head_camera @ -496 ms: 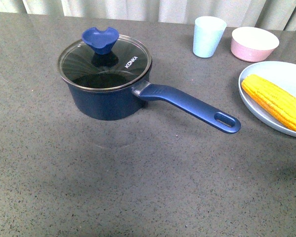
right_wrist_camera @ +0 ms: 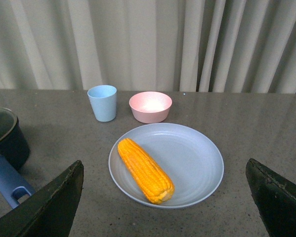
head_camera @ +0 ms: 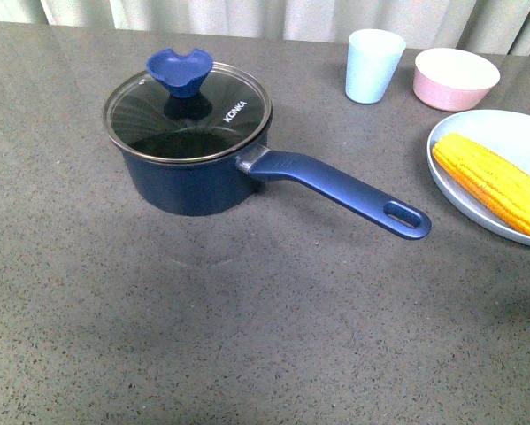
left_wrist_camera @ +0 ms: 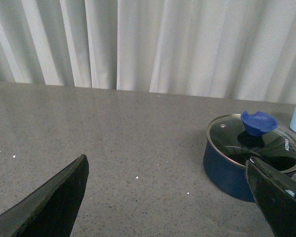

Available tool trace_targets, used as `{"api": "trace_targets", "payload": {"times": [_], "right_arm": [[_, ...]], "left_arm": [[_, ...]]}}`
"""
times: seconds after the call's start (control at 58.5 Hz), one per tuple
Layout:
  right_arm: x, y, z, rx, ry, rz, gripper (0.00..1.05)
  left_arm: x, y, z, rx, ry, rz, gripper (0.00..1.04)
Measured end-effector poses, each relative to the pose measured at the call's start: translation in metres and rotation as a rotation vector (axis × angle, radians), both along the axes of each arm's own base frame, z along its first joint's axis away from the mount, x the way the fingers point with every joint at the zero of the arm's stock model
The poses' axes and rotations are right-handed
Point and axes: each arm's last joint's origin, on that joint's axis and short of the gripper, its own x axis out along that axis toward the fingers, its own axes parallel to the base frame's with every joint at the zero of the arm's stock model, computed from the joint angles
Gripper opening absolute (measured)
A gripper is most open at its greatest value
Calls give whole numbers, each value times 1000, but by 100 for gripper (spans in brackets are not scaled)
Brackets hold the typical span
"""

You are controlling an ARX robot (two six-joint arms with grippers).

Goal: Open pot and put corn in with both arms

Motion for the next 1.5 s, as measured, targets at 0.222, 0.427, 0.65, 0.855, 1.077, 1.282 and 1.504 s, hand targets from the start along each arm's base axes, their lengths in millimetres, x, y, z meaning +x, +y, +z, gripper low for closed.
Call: {"api": "trace_targets", "payload": {"times": [0.222, 0.427, 0.65, 0.855, 1.077, 1.282, 1.504], "right_arm": [[0, 0, 0, 0, 0, 0, 96], [0, 0, 0, 0, 0, 0, 96], [0, 0, 0, 0, 0, 0, 96], [0, 0, 0, 0, 0, 0, 96], [0, 0, 0, 0, 0, 0, 96], [0, 0, 0, 0, 0, 0, 96], [0, 0, 0, 0, 0, 0, 96]], "left_arm": [[0, 0, 0, 0, 0, 0, 96], [14, -2, 2, -117, 385, -100, 96], [61, -13, 17, -117, 368, -159, 96], [120, -38, 18, -105, 340, -264, 96], [165, -56, 7, -83, 360, -330, 96], [190, -64, -11, -68, 394, -349, 96], [206, -73, -20, -56, 397, -380, 96]]}}
